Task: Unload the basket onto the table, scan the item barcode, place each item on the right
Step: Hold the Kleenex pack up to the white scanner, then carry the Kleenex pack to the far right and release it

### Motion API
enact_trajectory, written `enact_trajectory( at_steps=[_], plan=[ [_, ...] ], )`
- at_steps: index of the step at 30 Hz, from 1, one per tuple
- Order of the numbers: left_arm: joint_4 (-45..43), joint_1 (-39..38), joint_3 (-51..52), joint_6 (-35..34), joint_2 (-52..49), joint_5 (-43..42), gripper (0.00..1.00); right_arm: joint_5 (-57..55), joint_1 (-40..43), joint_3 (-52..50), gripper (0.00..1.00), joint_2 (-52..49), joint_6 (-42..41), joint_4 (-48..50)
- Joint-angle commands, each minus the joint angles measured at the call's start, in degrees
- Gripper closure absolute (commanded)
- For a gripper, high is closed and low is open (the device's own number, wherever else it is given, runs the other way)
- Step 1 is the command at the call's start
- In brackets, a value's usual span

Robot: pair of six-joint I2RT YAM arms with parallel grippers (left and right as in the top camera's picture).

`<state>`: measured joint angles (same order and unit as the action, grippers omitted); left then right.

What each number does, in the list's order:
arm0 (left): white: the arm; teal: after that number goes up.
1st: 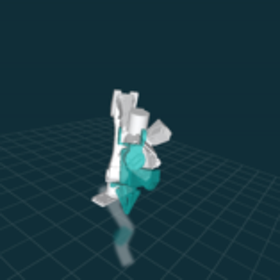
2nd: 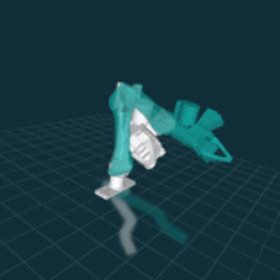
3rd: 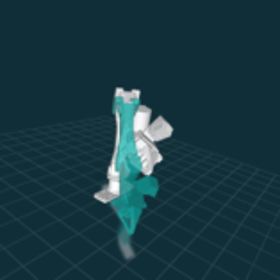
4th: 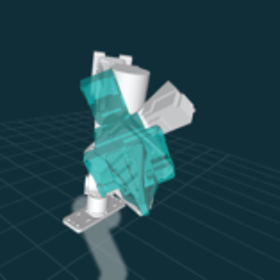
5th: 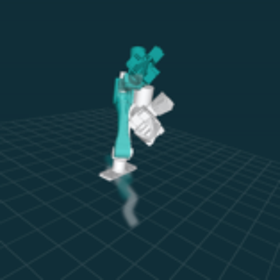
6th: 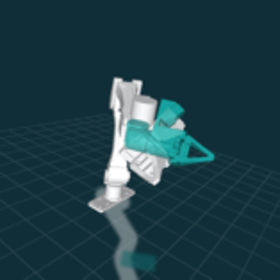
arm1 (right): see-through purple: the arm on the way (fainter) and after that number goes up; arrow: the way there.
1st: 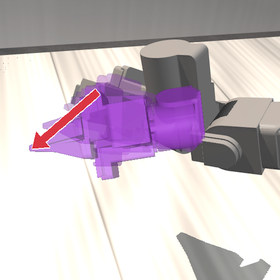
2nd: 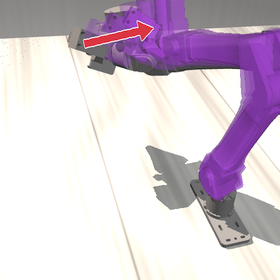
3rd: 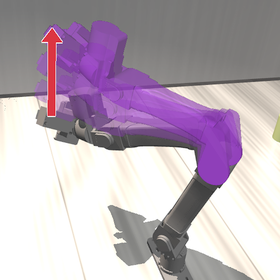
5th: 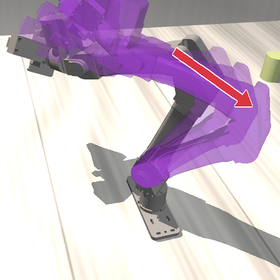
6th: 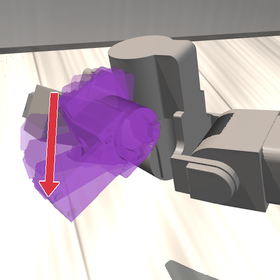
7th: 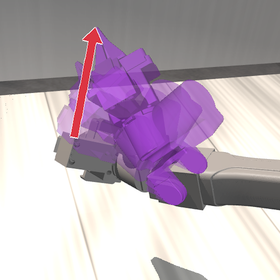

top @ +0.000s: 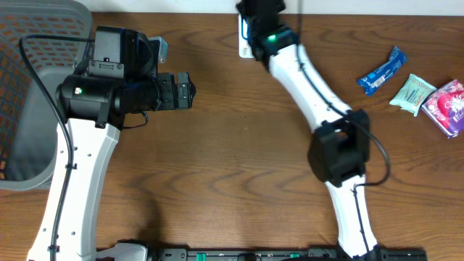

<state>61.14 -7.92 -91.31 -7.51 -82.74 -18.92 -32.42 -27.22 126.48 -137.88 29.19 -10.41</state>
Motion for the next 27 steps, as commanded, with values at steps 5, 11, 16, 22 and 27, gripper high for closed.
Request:
enact_trajectory(
  at_steps=[5,11,16,22,27],
  plan=[
    [0.09,0.13,0.11,-0.09,-0.11,0.52,0.02,-6.4,-1.44,-0.09,0.99,-3.74,8.17,-1.11],
    [0.09,0.13,0.11,-0.09,-0.11,0.52,0.02,-8.48,1.57,0.83,0.99,0.66,-6.75,-6.51],
    [0.11,0.15,0.11,-0.09,-0.11,0.52,0.02,-0.76,13.99,0.85,0.99,8.33,-27.61,-22.62],
    [0.09,0.13,0.11,-0.09,-0.11,0.52,0.02,0.0,29.07,0.85,0.99,10.8,-41.0,-40.79],
    [0.11,0.13,0.11,-0.09,-0.11,0.52,0.02,4.42,38.36,0.52,0.99,9.31,-42.84,-48.46]
  ],
)
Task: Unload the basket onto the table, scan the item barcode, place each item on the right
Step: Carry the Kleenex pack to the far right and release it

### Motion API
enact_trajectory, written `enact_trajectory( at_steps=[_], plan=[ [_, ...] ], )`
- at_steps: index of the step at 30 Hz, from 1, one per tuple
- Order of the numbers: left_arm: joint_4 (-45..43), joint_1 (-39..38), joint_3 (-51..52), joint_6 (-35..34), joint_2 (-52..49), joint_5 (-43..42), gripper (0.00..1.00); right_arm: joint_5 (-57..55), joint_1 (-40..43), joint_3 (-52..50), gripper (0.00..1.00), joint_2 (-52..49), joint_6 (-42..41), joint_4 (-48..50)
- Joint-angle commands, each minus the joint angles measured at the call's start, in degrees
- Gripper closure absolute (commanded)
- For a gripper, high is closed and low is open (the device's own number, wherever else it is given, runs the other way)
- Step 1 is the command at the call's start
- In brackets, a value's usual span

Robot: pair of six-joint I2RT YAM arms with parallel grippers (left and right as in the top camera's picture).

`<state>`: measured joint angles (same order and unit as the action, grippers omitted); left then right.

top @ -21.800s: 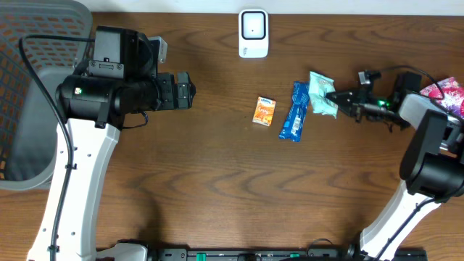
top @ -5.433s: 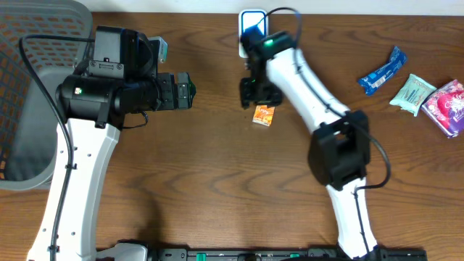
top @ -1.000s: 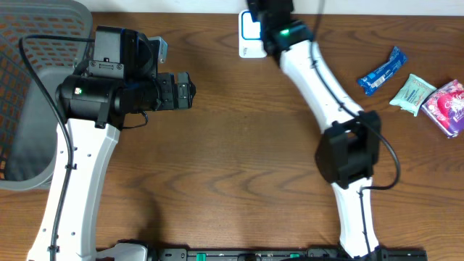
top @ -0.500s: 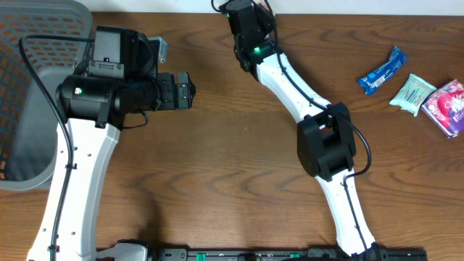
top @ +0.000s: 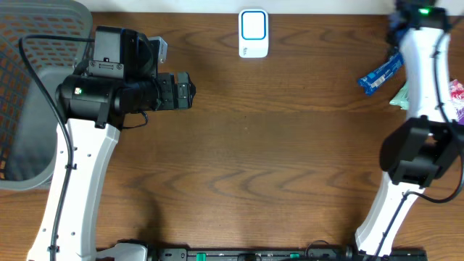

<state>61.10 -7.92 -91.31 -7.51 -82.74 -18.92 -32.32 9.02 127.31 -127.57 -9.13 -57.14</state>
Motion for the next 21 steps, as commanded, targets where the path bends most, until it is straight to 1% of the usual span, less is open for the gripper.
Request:
enact_trajectory(
  at_steps=[1,3,4,6,7,9,10,11,13,14,15,16,18,21],
  plan=[
    [0.13,0.13,0.11,-0.09,-0.11,0.52,0.02,5.79,3.3,-0.33,0.98,-1.4,-4.52,-2.19],
    [0.13,0.15,0.11,-0.09,-0.11,0.52,0.02,7.98,5.05,-0.35,0.93,-2.05,-4.55,-2.54],
    [0.15,0.13,0.11,-0.09,-0.11,0.52,0.02,9.33,6.21,-0.35,0.87,-2.8,-4.57,-2.51],
    [0.13,0.13,0.11,-0.09,-0.11,0.52,0.02,11.21,7.37,-0.35,0.58,-3.72,-4.55,-2.25],
    [0.13,0.13,0.11,-0.09,-0.11,0.52,0.02,11.67,7.72,-0.35,0.46,-3.87,-4.55,-2.32],
    [0.13,0.13,0.11,-0.09,-0.11,0.55,0.02,12.31,8.04,-0.35,0.39,-3.93,-4.55,-2.73],
    [0.15,0.15,0.11,-0.09,-0.11,0.52,0.02,12.55,8.04,-0.35,0.37,-3.93,-4.55,-2.93],
    [0.13,0.13,0.11,-0.09,-0.11,0.52,0.02,12.52,7.93,-0.33,0.32,-3.91,-4.52,-3.56],
    [0.13,0.13,0.11,-0.09,-0.11,0.52,0.02,12.5,7.76,-0.26,0.3,-3.89,-4.52,-5.11],
    [0.15,0.13,0.11,-0.09,-0.11,0.52,0.02,12.5,7.58,-0.09,0.26,-3.85,-4.52,-6.21],
    [0.13,0.13,0.11,-0.09,-0.11,0.52,0.02,12.5,7.43,-0.02,0.13,-3.54,-4.55,-7.21],
    [0.13,0.15,0.11,-0.09,-0.11,0.52,0.02,12.55,7.19,-0.02,0.05,-3.04,-4.57,-8.13],
    [0.13,0.13,0.11,-0.09,-0.11,0.52,0.02,13.05,6.67,-0.02,0.01,-0.94,-4.55,-9.38],
    [0.13,0.13,0.11,-0.09,-0.11,0.52,0.02,16.33,6.21,-0.02,0.01,3.43,-4.52,-11.21]
  ],
)
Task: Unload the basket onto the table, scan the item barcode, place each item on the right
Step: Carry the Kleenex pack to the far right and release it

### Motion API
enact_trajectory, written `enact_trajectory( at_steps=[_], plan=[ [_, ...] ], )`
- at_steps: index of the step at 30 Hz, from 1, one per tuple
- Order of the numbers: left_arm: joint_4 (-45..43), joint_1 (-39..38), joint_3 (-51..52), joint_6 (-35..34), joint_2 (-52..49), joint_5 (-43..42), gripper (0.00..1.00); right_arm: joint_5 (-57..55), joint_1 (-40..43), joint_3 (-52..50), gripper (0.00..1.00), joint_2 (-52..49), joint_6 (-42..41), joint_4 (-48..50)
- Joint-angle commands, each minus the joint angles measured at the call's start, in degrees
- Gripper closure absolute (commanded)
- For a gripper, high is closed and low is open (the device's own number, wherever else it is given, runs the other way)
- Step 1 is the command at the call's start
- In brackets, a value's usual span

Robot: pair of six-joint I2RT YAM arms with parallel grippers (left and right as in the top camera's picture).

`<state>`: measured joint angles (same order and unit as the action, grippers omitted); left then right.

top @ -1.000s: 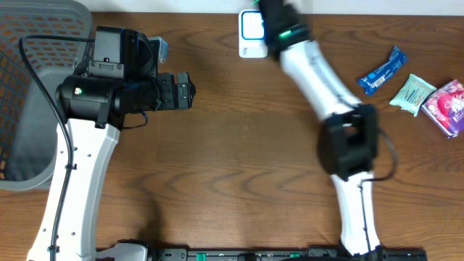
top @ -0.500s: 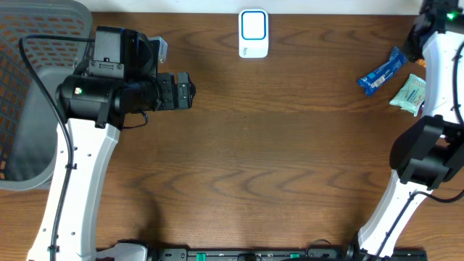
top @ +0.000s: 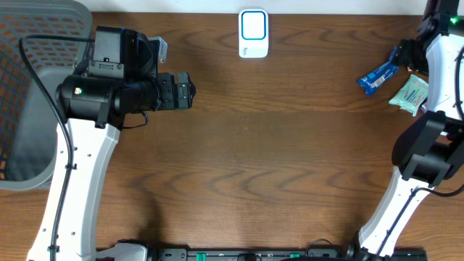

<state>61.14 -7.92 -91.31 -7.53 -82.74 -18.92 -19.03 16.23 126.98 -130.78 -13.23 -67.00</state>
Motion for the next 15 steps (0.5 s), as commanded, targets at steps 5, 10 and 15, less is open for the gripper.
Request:
enact_trajectory(
  at_steps=[5,10,15],
  plan=[
    [0.11,0.15,0.11,-0.07,-0.11,0.52,0.02,13.18,-1.18,0.31,0.01,17.55,-0.44,-6.64],
    [0.09,0.15,0.11,-0.07,-0.11,0.52,0.02,27.19,-1.4,0.28,0.01,27.15,-0.42,-14.91],
    [0.09,0.15,0.11,-0.07,-0.11,0.52,0.02,28.17,-4.52,-2.38,0.01,34.97,2.05,-20.65]
  ],
)
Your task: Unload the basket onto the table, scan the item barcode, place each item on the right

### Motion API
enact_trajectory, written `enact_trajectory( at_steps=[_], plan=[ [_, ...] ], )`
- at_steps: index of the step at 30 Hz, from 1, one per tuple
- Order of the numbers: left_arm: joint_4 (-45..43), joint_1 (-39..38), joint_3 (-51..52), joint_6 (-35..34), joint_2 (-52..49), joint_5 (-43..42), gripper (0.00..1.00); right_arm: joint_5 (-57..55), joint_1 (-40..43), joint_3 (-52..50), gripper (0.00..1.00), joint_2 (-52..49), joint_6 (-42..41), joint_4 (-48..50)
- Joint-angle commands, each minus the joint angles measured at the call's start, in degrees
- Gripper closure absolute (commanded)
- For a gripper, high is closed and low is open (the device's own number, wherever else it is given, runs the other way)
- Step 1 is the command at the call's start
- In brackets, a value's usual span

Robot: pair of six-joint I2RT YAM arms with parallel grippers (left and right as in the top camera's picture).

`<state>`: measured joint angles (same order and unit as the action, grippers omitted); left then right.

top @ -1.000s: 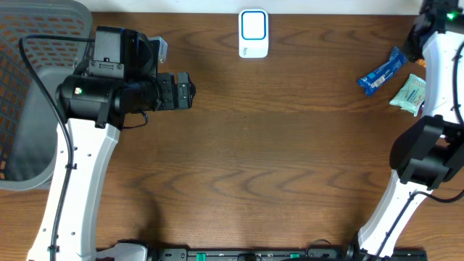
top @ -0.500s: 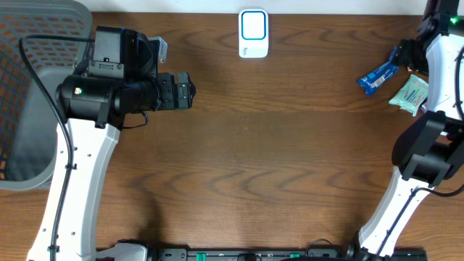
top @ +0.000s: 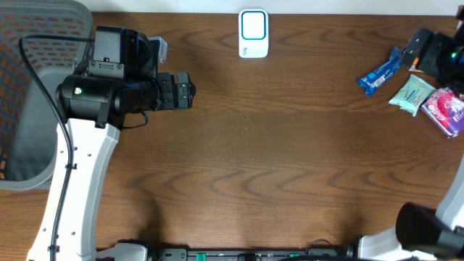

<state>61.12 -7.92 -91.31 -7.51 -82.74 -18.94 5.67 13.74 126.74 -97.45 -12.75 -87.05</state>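
Note:
The white scanner (top: 254, 32) with a blue-edged window lies at the table's far edge, middle. Three packets lie at the far right: a blue one (top: 378, 72), a pale green one (top: 412, 94) and a pink one (top: 448, 107). My right gripper (top: 415, 54) hangs at the blue packet's upper end, just above the green one, and its dark fingers look spread with nothing in them. My left gripper (top: 188, 90) points right over bare wood at the left; its jaws read as one dark block.
A grey mesh basket (top: 29, 145) fills the left edge, partly under the left arm. The right arm's base link (top: 428, 228) shows at the bottom right corner. Brown tabletop (top: 275, 159) lies between the two arms.
My right arm has swung further right, so its upper links are mostly out of frame and all three packets show. The gripper sits lower by the blue packet. The left arm is unchanged.
My right gripper was first over the scanner at the far edge, hiding it. Then it was at the far right above the packets, with the scanner uncovered. Later it stood by the blue packet, and now sits close at that packet's end. Packets and left arm never shifted.

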Motion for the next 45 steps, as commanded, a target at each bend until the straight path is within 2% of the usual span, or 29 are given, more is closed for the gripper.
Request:
enact_trajectory(
  at_steps=[1,9,13,14,22,32,35,37,41,42,45],
  plan=[
    [0.11,0.13,0.11,-0.09,-0.11,0.55,0.02,3.45,-4.02,-5.16,0.01,5.16,1.66,-0.28],
    [0.11,0.15,0.11,-0.09,-0.11,0.55,0.02,3.26,-10.1,-29.86,0.01,28.39,3.15,6.49],
    [0.11,0.15,0.11,-0.09,-0.11,0.55,0.02,3.26,-10.08,-40.52,0.01,38.12,3.17,5.77],
    [0.11,0.15,0.11,-0.09,-0.11,0.55,0.02,3.26,-10.08,-44.96,0.01,43.19,3.17,3.21],
    [0.11,0.13,0.11,-0.09,-0.11,0.55,0.02,3.26,-10.08,-46.95,0.01,48.63,3.17,-7.34],
    [0.13,0.15,0.11,-0.09,-0.11,0.55,0.02,2.36,-10.1,-46.95,0.01,48.7,5.2,-6.49],
    [0.11,0.13,0.11,-0.09,-0.11,0.55,0.02,2.4,-11.15,-47.56,0.01,48.78,6.1,-2.97],
    [0.11,0.13,0.11,-0.09,-0.11,0.55,0.02,2.47,-12.81,-50.07,0.01,50.18,9.18,2.91],
    [0.11,0.15,0.11,-0.09,-0.11,0.55,0.02,5.09,-16.74,-59.19,0.01,56.96,16.04,16.65],
    [0.11,0.15,0.11,-0.09,-0.11,0.55,0.02,5.4,-17.66,-64.08,0.01,60.96,16.98,22.45],
    [0.11,0.13,0.11,-0.09,-0.11,0.55,0.02,5.42,-17.84,-72.46,0.01,67.3,16.94,30.77]
  ],
)
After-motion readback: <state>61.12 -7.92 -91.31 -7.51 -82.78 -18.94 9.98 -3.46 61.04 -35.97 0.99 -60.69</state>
